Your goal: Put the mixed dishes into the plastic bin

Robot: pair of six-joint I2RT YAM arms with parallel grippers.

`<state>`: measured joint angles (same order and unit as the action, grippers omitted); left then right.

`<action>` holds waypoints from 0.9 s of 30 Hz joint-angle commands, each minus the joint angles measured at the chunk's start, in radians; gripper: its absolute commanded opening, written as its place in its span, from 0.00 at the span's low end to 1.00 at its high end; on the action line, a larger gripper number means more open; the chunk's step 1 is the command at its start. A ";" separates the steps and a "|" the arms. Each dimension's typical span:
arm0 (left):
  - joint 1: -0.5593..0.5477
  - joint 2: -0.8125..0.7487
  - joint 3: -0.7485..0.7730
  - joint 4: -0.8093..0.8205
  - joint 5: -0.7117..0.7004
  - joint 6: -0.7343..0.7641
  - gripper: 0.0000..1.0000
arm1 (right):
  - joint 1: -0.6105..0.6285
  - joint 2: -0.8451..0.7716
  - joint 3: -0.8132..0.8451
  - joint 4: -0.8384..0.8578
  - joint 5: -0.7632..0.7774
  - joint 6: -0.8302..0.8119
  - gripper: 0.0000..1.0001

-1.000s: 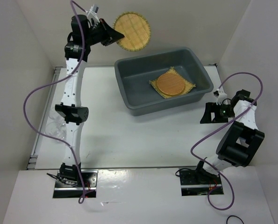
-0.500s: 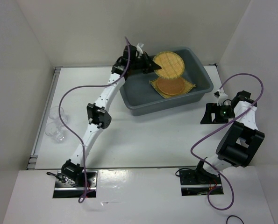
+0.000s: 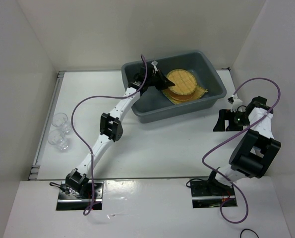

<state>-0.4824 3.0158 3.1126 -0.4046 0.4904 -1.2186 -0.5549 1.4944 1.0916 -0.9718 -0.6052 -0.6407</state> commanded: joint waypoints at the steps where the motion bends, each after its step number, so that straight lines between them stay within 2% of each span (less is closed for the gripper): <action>1: 0.007 0.037 0.026 0.116 -0.007 -0.064 0.02 | -0.008 -0.011 -0.002 0.019 -0.008 -0.008 0.91; 3: 0.007 0.048 0.026 0.125 -0.007 -0.064 0.03 | -0.019 -0.011 -0.002 0.010 -0.008 -0.017 0.91; 10: -0.002 0.081 0.026 0.156 -0.026 -0.098 0.30 | -0.057 0.009 0.007 0.010 -0.018 -0.027 0.91; 11: -0.002 0.081 0.026 0.156 -0.026 -0.098 0.36 | -0.068 0.009 0.007 0.001 -0.018 -0.027 0.91; 12: -0.002 0.081 0.026 0.156 -0.026 -0.098 0.49 | -0.068 0.018 0.007 0.001 -0.018 -0.027 0.91; 14: -0.002 0.072 0.026 0.156 -0.026 -0.085 0.64 | -0.068 0.018 0.007 0.001 -0.018 -0.027 0.91; 15: -0.002 0.072 0.026 0.156 -0.016 -0.085 0.77 | -0.068 0.018 0.007 0.001 -0.027 -0.027 0.91; 18: -0.002 0.061 0.026 0.165 -0.006 -0.076 0.97 | -0.068 0.027 0.007 0.001 -0.027 -0.037 0.91; 19: -0.011 0.061 0.026 0.165 0.005 -0.076 1.00 | -0.068 0.027 0.007 0.001 -0.027 -0.037 0.91; 24: -0.022 0.061 0.026 0.174 0.060 -0.108 1.00 | -0.068 0.036 0.016 -0.008 -0.036 -0.047 0.91; 27: -0.022 0.022 0.026 0.084 0.048 -0.031 1.00 | -0.068 0.036 0.016 -0.008 -0.036 -0.047 0.91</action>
<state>-0.4896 3.0879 3.1130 -0.3004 0.5041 -1.2896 -0.6163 1.5284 1.0916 -0.9741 -0.6174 -0.6674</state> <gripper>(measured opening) 0.999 0.912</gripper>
